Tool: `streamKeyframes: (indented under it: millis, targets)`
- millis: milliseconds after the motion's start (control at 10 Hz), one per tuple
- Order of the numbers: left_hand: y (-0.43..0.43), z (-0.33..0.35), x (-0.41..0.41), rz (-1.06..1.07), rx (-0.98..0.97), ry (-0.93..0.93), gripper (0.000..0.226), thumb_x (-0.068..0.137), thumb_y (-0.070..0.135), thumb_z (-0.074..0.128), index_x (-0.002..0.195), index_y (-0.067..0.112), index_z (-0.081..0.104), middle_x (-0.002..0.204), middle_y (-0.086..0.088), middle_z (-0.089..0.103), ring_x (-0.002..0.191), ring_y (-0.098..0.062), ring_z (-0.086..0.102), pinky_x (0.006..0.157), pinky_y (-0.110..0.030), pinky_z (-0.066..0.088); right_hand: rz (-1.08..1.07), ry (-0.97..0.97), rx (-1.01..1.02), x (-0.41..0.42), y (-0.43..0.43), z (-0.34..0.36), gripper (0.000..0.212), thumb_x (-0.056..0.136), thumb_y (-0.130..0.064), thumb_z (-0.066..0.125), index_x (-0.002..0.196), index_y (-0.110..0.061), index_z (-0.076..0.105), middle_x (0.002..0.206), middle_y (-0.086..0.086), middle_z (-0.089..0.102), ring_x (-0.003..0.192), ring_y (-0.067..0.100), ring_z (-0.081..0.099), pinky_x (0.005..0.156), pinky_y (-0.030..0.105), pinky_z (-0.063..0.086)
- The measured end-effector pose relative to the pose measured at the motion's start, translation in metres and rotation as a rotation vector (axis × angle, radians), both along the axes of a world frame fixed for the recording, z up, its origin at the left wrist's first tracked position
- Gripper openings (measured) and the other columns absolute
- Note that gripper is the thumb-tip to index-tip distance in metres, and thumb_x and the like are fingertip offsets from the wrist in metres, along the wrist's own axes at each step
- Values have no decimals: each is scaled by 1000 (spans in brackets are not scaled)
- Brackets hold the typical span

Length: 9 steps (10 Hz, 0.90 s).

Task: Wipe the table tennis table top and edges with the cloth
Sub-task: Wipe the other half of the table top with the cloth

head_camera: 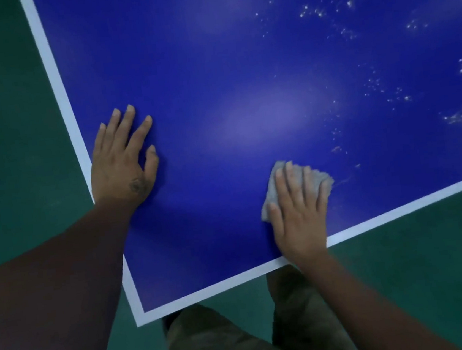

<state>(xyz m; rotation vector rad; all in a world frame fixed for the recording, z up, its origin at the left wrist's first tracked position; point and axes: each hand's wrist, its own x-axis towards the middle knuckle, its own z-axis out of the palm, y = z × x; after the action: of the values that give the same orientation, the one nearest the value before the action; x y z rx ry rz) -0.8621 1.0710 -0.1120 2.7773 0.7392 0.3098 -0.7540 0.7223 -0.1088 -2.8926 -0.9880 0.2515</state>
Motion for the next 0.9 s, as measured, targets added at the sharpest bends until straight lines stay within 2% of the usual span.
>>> streamKeyframes:
  millis: [100, 200, 300, 400, 500, 600, 700, 800, 900]
  targets:
    - [-16, 6, 3, 109, 2, 34, 54, 112, 27, 45, 165, 18, 43, 176, -9, 30, 165, -32, 23, 135, -51, 15, 208, 48, 18, -16, 1, -3, 67, 112, -47, 32, 172, -21, 16, 180, -1, 10, 166, 33, 7, 129, 69, 10]
    - [-73, 11, 11, 395, -68, 90, 56, 113, 30, 39, 167, 17, 38, 178, -10, 25, 166, -32, 17, 135, -52, 12, 442, 50, 25, 17, 12, -5, 68, 111, -50, 34, 172, -24, 16, 180, -4, 10, 166, 31, 8, 129, 67, 15]
    - [-135, 10, 28, 706, -108, 146, 58, 114, 39, 33, 170, 25, 31, 180, -7, 18, 167, -30, 11, 135, -52, 8, 534, 7, 40, 74, 46, -6, 67, 111, -50, 33, 171, -25, 17, 179, -5, 11, 166, 29, 8, 130, 65, 14]
    - [-146, 0, 35, 798, -111, 167, 59, 113, 43, 34, 170, 30, 30, 181, -5, 16, 168, -28, 9, 135, -52, 6, 480, -31, 60, 123, 94, -9, 66, 113, -51, 30, 171, -23, 18, 179, -5, 15, 166, 29, 10, 131, 62, 9]
    - [-140, -7, 34, 809, -90, 184, 60, 113, 45, 34, 171, 32, 28, 181, -2, 14, 168, -26, 6, 136, -52, 6, 355, -13, 49, 144, 131, -10, 67, 113, -52, 28, 172, -22, 14, 179, -5, 11, 166, 29, 8, 132, 61, 3]
    - [-140, -7, 36, 809, -88, 160, 58, 113, 43, 36, 170, 32, 31, 181, -2, 16, 168, -26, 8, 136, -51, 6, 328, -1, 71, 128, 128, -10, 67, 113, -50, 29, 172, -20, 15, 180, -4, 10, 166, 31, 7, 132, 62, 1]
    - [-138, -5, 37, 809, -97, 156, 58, 113, 43, 37, 169, 31, 32, 180, -3, 18, 168, -26, 9, 136, -51, 7, 544, 82, 79, 89, 79, -8, 68, 113, -50, 29, 172, -21, 11, 180, -2, 3, 166, 33, 2, 130, 68, 8]
    - [-139, -4, 36, 815, -105, 171, 59, 113, 43, 35, 170, 32, 30, 181, -2, 15, 168, -26, 8, 136, -51, 6, 741, 125, 5, 76, 9, -7, 67, 113, -52, 26, 172, -22, 12, 180, -3, 4, 166, 30, 5, 130, 65, 11]
    - [-139, -3, 35, 817, -102, 160, 58, 113, 42, 36, 170, 31, 30, 181, -3, 16, 168, -27, 9, 136, -52, 7, 669, 113, -48, 109, -42, -3, 69, 113, -55, 27, 172, -22, 16, 180, -4, 10, 166, 27, 10, 131, 63, 11]
